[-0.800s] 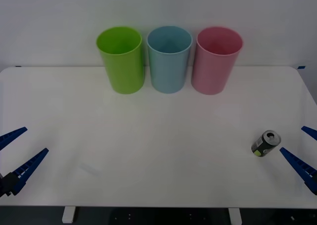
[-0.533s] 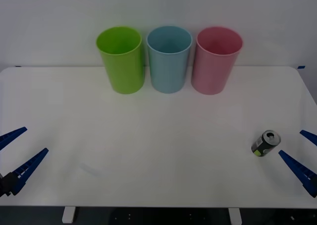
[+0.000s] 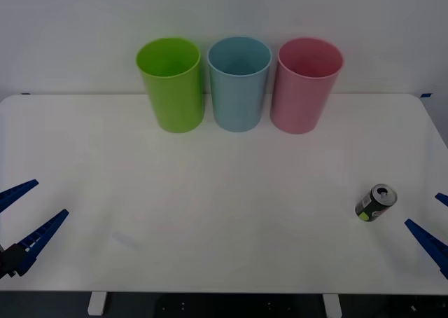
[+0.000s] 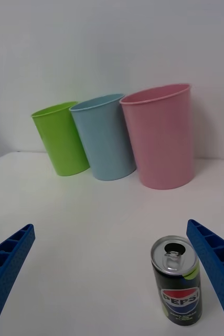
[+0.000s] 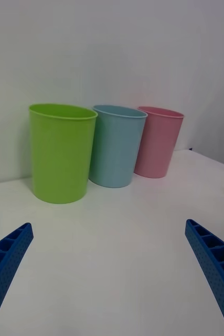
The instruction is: Grasp the object on the table and drop it into the matching bin: aluminum can to the light blue bin, PET bottle to the pink bin.
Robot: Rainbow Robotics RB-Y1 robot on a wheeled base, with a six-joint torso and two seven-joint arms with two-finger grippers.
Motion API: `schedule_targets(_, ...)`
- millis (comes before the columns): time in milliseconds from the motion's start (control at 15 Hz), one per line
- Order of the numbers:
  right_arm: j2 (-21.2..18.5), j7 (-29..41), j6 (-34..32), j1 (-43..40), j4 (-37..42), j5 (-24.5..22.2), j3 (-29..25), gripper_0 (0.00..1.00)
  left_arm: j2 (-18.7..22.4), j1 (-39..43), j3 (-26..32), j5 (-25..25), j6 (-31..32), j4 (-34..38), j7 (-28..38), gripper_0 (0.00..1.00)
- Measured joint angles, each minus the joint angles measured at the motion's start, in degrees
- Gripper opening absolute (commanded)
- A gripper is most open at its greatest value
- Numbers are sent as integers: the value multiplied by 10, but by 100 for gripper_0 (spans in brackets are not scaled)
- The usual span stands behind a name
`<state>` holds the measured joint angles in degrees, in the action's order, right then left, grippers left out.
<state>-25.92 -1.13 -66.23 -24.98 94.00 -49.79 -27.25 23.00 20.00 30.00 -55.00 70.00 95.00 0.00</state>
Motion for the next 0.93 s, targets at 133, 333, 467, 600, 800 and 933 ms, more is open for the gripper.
schedule_targets(133,0,-7,6,-11,-1,7,-2,100,0,0,0,0,0,0,0,100)
schedule_targets(333,0,-25,22,-32,-1,16,-2,100,0,0,0,0,0,0,0,100)
schedule_targets(467,0,-40,35,-47,-1,21,2,100,0,0,0,0,0,0,0,100)
schedule_targets(600,0,-78,57,-62,-1,27,9,100,0,0,0,0,0,0,0,100)
schedule_targets(800,0,-138,94,-83,-3,38,23,100,0,0,0,0,0,0,0,100)
schedule_targets(933,0,-175,104,-90,-23,53,40,100,0,0,0,0,0,0,0,100)
